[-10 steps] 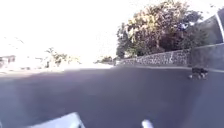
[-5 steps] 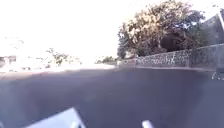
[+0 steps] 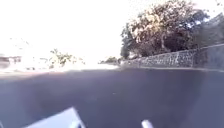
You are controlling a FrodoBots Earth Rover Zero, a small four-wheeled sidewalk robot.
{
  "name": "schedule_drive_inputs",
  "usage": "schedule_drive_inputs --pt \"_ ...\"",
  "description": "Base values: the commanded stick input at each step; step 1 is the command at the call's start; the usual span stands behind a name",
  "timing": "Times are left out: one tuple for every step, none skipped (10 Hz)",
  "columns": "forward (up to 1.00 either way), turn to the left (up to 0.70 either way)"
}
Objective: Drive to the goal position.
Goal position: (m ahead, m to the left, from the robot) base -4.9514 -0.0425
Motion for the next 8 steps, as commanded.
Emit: schedule_drive_inputs --pt "0.0 0.7" --pt "0.0 0.7" --pt "0.0 0.7" --pt "0.0 0.7" --pt "0.0 0.7" --pt "0.0 0.7" --pt "0.0 0.7" --pt "0.0 0.7"
